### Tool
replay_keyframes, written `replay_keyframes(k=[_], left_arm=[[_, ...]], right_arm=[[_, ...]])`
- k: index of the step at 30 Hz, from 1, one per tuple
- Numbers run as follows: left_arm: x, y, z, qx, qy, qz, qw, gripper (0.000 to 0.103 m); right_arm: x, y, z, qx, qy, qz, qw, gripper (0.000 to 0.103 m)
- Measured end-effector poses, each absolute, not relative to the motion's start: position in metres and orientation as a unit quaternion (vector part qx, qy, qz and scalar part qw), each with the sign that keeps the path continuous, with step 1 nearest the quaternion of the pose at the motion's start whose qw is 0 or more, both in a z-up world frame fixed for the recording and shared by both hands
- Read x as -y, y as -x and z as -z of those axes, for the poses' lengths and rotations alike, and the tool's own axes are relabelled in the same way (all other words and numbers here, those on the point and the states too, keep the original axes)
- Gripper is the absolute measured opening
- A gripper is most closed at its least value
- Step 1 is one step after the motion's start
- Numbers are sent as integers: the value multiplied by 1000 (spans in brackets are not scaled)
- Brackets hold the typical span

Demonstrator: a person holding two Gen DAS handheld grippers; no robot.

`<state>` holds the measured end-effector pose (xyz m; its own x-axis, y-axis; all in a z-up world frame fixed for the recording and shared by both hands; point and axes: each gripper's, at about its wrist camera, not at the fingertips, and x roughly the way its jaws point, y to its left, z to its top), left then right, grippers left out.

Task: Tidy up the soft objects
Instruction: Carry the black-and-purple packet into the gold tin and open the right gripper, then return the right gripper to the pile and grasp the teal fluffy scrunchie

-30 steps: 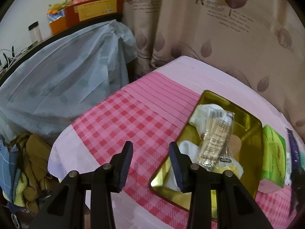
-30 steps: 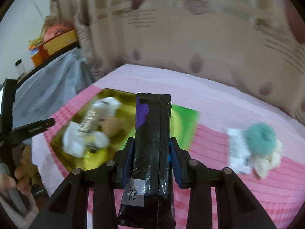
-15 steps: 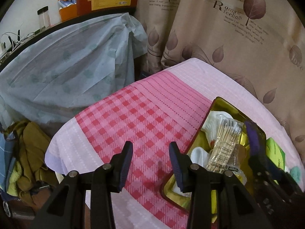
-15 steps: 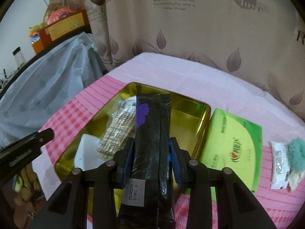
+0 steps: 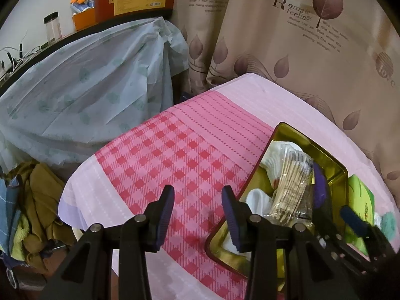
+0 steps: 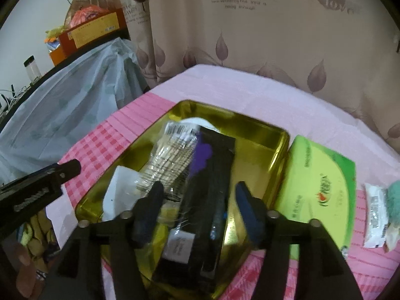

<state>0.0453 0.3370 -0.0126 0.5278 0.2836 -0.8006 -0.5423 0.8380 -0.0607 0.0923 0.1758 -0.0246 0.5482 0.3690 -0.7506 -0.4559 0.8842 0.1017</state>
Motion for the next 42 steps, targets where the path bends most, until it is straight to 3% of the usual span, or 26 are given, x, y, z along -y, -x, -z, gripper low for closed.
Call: replay_keyframes(k=[8, 24, 34, 40, 41, 42], left_arm=[[-334, -45, 12, -420, 143, -239, 864, 40], [-317, -47, 14, -427, 115, -225, 868, 40], [-301, -51, 16, -430, 74, -216, 873, 40], [-292, -55, 19, -434, 53, -212, 874, 40], [-291, -55, 19, -435, 51, -211, 874, 40], [-290, -56, 19, -436, 49, -210, 874, 40]], right_arm=[[-136, -71, -4, -375, 60, -229, 897, 64], [86, -121, -3, -379, 31, -23, 925, 63], [122, -160, 31, -409, 39, 6, 912, 40], [119, -166, 55, -424, 49, 10, 904, 38], [121, -166, 57, -425, 47, 10, 904, 36], [121, -164, 59, -425, 45, 8, 904, 26]])
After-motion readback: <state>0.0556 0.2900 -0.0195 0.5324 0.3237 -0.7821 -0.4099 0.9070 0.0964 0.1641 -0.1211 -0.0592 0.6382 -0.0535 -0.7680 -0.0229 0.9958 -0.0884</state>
